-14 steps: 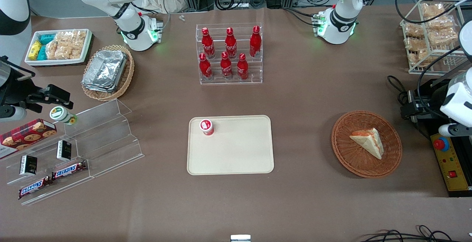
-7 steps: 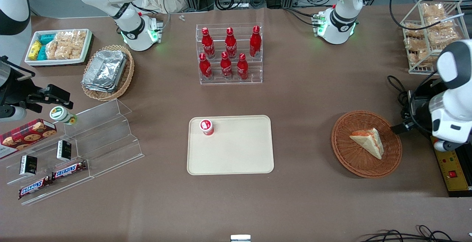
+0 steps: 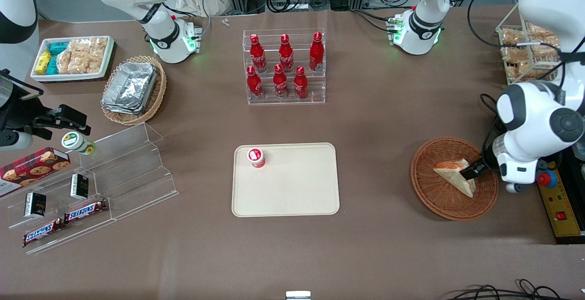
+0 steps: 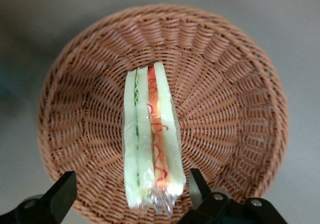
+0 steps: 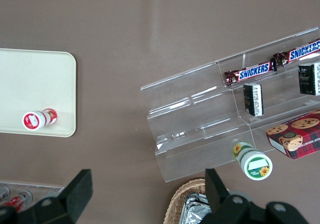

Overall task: Place sandwich from basket to tray
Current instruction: 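Lower the left gripper and close it on the triangular sandwich, then lift the sandwich and carry it with the left gripper over the cream tray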

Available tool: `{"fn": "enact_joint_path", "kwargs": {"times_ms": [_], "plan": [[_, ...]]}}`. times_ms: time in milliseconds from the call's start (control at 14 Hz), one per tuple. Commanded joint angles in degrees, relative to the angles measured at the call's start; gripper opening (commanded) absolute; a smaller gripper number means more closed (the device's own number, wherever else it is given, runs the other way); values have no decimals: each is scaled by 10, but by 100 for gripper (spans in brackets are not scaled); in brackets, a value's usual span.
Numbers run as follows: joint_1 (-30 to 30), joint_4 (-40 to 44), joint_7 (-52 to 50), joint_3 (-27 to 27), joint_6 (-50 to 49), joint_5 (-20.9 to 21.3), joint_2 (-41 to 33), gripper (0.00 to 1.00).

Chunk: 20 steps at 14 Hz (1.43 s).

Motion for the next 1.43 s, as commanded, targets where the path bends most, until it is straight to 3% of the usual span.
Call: {"fn": "enact_joint_path", "kwargs": {"times_ms": [0, 429, 500, 571, 643, 714, 1071, 1357], "plan": [[4, -14, -16, -2, 23, 5, 10, 100], [5, -14, -17, -2, 44, 5, 36, 100], [5, -13, -18, -2, 48, 5, 46, 95], [5, -12, -31, -2, 49, 4, 48, 66], [5, -9, -48, -2, 49, 5, 47, 26], [4, -6, -62, -3, 49, 5, 47, 0], [2, 31, -98, -7, 4, 14, 23, 0], [2, 197, -96, -34, -227, 14, 7, 0]]}}
